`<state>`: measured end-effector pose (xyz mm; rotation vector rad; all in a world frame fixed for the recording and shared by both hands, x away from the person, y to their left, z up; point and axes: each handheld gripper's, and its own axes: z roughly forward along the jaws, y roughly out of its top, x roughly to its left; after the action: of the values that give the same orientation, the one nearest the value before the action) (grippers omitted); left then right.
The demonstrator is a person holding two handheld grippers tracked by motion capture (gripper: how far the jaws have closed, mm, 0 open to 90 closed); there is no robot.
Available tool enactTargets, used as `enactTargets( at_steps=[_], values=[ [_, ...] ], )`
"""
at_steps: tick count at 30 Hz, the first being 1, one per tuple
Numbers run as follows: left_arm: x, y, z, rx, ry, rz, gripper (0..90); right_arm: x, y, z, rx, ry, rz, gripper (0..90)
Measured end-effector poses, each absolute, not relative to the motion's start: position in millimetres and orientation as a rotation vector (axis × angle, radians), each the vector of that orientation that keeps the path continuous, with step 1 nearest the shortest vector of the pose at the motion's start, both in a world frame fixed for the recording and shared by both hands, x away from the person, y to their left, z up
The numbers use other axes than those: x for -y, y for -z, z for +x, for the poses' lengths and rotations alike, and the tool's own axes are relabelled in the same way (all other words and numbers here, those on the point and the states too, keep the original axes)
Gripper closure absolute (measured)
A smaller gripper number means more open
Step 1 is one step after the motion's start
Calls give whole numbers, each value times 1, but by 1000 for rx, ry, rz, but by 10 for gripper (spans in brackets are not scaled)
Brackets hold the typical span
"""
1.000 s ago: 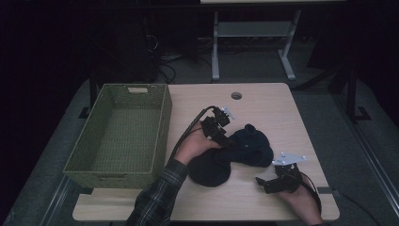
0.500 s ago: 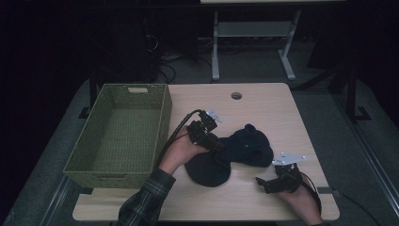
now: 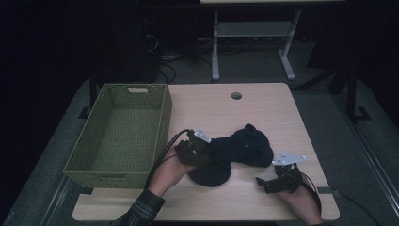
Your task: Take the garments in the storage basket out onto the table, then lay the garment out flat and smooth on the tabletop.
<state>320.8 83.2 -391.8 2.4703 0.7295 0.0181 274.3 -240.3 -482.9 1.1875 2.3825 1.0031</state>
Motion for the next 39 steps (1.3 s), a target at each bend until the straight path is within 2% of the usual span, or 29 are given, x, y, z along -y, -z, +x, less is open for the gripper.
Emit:
enactTargets(
  at_steps=[14,20,23,30,32,36,39],
  values=[
    [-91,440,305,-764,-11,2558,880,240,483,274,-2383,-1002,1187,4],
    [-93,445,305,-753,-15,2546,882,241,482,274,-2382,-995,1192,5],
    [-93,445,304,-756,-14,2544,883,243,479,272,-2395,-978,1195,70],
    [-95,446,305,-759,-3,2533,882,257,467,266,-2386,-979,1215,79],
    [-97,447,306,-764,16,2522,882,266,461,267,-2376,-985,1215,144],
    [-97,447,307,-765,21,2519,882,278,454,272,-2353,-991,1233,160],
    [-96,446,306,-768,14,2524,881,288,446,278,-2324,-1010,1263,208]
  ],
)
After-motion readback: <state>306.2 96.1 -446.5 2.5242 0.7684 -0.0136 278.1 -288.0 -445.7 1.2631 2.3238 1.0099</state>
